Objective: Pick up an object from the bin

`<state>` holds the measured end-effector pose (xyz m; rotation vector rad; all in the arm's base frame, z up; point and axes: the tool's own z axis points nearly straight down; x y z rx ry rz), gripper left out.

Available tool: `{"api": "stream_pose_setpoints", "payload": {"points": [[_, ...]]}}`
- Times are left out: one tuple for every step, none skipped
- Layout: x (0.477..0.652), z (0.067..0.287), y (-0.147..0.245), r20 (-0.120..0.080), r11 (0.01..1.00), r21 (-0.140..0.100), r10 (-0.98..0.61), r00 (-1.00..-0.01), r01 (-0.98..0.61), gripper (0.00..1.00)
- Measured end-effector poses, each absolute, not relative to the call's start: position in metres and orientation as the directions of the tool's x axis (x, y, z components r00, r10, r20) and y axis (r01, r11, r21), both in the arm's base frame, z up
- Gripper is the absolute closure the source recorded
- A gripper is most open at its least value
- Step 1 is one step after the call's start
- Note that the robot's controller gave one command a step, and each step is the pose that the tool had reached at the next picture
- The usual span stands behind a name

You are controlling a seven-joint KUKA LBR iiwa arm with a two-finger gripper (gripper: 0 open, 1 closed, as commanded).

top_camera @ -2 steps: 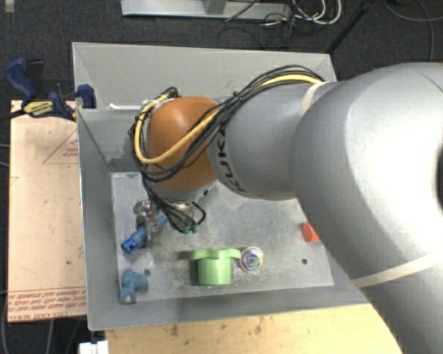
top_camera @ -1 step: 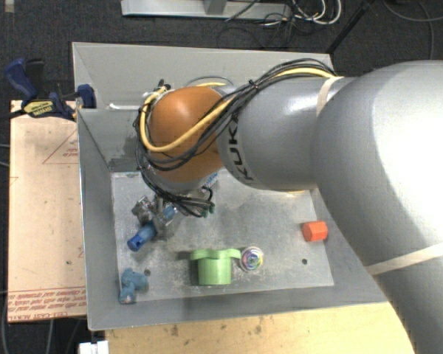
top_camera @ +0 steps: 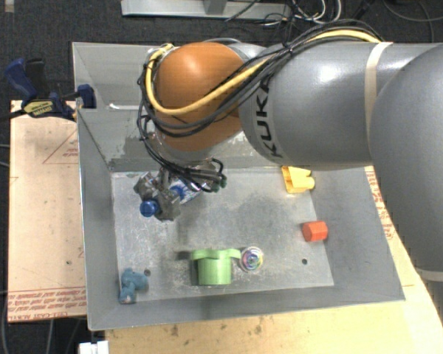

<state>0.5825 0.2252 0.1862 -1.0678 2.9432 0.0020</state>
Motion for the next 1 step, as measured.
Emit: {"api": "stream_pose_setpoints", "payload": {"points": [[0.5717,0.2470,0.2451,-0.009,0.765,-0.001,-0.644,-0.765,-0.644,1.00]]}}
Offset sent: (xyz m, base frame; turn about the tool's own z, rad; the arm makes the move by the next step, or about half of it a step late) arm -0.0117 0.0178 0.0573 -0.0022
